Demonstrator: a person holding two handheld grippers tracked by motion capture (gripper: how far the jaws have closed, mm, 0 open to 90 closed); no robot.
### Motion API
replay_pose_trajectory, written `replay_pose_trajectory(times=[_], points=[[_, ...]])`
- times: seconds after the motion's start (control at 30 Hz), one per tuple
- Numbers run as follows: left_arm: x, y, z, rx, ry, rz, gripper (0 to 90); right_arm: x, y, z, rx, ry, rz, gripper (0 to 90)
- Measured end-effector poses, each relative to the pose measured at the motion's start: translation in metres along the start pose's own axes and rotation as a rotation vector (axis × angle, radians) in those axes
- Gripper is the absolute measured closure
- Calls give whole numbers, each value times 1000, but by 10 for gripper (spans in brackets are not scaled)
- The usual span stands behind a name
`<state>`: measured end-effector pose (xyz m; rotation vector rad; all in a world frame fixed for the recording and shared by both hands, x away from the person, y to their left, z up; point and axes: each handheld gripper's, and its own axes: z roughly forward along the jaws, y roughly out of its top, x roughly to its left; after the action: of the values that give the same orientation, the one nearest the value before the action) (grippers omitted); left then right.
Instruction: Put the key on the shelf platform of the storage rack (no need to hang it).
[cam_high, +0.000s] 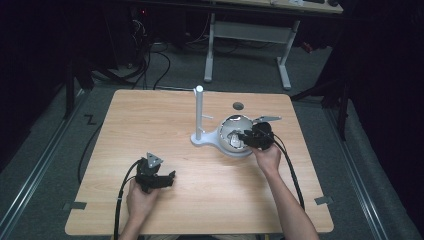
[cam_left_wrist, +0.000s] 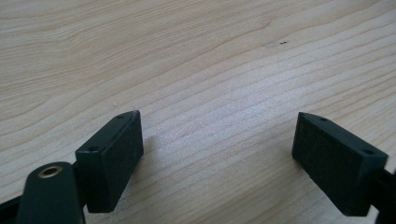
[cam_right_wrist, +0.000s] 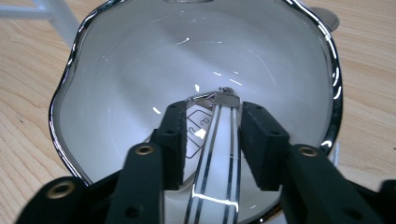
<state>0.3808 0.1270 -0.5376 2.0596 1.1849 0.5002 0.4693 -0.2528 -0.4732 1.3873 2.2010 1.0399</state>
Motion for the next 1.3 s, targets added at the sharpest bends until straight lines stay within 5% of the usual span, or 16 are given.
replay_pose_trajectory(times=[0.3, 0.43, 0.53, 0.77, 1.3], points=[[0, 0, 0, 1, 0, 1, 167, 5, 2, -7, -42, -17, -6, 495], [0, 0, 0, 1, -2, 2, 169, 3, 2, -13, -53, -29, -10, 494], [0, 0, 0, 1, -2, 2, 168, 4, 3, -21, -85, 7, 6, 494], [0, 0, 0, 1, -2, 1, 168, 7, 6, -34, -108, -20, -22, 494], [0, 0, -1, 0, 0, -1, 170, -10, -8, -52, -147, -25, 38, 481]])
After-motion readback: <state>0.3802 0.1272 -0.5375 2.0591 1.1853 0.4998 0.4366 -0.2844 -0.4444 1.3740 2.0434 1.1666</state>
